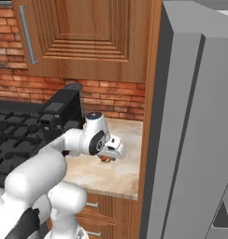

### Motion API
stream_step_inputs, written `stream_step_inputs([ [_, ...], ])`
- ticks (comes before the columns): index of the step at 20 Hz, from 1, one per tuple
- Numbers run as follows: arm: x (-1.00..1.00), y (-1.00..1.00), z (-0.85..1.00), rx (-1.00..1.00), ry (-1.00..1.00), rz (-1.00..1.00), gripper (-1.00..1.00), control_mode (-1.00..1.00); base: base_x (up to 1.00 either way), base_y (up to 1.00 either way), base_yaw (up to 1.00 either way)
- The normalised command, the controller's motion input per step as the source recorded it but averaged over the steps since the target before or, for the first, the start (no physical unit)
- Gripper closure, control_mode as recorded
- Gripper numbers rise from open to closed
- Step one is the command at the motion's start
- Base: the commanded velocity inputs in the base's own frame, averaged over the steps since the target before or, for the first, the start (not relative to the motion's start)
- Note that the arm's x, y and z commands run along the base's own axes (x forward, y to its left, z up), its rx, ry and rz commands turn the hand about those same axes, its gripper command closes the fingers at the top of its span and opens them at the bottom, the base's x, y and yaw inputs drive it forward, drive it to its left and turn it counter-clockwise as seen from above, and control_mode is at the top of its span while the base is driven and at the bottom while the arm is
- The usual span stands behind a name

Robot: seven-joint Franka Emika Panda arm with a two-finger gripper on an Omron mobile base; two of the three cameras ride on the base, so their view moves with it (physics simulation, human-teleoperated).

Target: Store the hot dog in the freezer for long-term storage. Close the freezer door after placing the cooked food.

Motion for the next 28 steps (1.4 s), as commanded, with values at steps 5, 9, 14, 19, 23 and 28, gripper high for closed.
stream_step_inputs([
  [5,-0.58,0.35,0.85,0.04,-0.01,0.25,1.0,-1.0,0.0,0.0,0.0],
  [9,-0.36,0.44,0.69,0.13,0.01,0.12,1.0,-1.0,0.0,0.0,0.0],
  [14,-0.44,0.38,0.47,0.16,0.08,-0.07,1.0,-1.0,0.0,0.0,0.0],
  [19,-0.22,0.06,0.65,0.09,0.14,-0.14,1.0,-1.0,0.0,0.0,0.0],
  [23,-0.05,0.0,0.56,-0.03,0.21,-0.08,1.0,-1.0,0.0,0.0,0.0],
  [28,-0.03,0.0,0.08,-0.08,0.17,-0.01,1.0,-1.0,0.0,0.0,0.0],
])
